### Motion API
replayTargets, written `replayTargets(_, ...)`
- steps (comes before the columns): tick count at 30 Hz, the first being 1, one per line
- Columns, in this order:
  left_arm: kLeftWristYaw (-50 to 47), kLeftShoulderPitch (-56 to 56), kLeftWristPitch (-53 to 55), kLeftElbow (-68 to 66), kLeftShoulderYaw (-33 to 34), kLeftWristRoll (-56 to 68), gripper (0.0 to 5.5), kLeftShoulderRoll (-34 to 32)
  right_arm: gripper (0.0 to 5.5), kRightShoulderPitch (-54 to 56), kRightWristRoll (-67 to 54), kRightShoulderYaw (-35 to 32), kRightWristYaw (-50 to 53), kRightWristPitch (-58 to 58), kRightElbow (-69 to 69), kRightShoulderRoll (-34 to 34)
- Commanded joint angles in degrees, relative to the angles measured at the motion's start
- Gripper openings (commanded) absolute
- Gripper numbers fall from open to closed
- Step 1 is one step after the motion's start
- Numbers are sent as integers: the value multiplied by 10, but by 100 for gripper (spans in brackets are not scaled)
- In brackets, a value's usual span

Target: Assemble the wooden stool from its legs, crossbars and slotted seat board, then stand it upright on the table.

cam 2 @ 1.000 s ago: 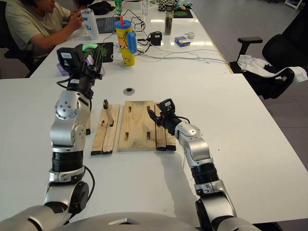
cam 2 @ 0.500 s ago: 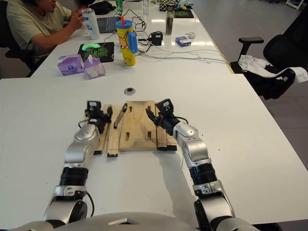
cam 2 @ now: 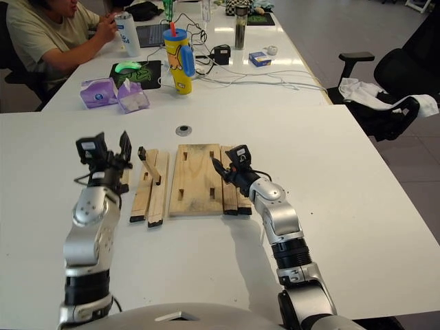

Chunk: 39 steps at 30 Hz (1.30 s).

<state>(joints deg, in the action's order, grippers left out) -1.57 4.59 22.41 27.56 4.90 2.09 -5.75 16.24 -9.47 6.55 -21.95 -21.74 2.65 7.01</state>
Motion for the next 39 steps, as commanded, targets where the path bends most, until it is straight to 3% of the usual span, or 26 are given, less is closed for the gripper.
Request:
replayTargets(1, 46, 84, 81, 73, -39, 27, 269, -17, 253, -16, 0, -7, 11, -4, -15, 0)
replayTargets(6, 83, 92, 202, 113, -99, 71, 269, -18, 253, -22, 2, -8, 16, -10, -19, 2)
replayTargets(11, 51, 68, 286, 94, -84, 90, 269, 22, 253, -10, 3, -4, 8, -14, -9, 6)
replayTargets(19, 13, 50, 314, 58, -50, 100, 269, 71, 253, -3, 3, 1, -6, -22, -7, 15)
replayTargets(39, -24, 25, 370, 5, -56, 55, 269, 62, 253, 9, 2, 4, -8, -23, 5, 8)
